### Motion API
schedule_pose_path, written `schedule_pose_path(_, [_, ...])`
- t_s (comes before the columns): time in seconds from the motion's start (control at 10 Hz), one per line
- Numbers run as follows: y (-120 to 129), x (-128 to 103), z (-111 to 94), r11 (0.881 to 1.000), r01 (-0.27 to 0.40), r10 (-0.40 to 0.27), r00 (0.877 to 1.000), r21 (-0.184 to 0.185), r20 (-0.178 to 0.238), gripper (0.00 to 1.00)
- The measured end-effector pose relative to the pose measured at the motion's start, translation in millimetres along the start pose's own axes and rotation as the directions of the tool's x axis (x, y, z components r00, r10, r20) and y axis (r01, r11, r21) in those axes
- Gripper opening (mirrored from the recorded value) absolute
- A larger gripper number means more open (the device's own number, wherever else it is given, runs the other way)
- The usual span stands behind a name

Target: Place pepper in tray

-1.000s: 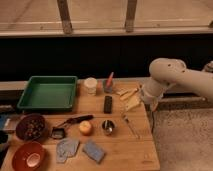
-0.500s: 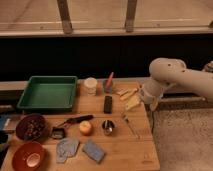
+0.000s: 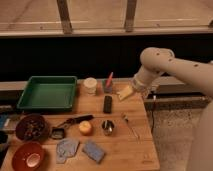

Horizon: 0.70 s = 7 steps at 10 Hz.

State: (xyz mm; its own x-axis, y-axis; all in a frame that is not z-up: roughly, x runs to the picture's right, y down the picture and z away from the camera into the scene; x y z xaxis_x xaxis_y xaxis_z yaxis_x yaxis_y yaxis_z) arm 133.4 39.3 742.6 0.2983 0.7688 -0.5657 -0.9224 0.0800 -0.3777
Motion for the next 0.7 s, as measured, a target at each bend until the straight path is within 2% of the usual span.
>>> schedule_pose_path(0.2, [0,-34,-2,0.999,0.033,-0.033,0.999,0.011,0.033,0.8])
schedule_pose_path(0.4, [0,-68,-2,0.999,0.053,-0.053,0.993,0.009,0.109,0.8])
schedule_pose_path(0.6, [11,-103,-2,0.995,0.091,-0.083,0.976,-0.031,0.2,0.8])
schedule_pose_path(0.7, [12,-115,-3,0.995,0.088,-0.076,0.968,-0.04,0.238,0.8])
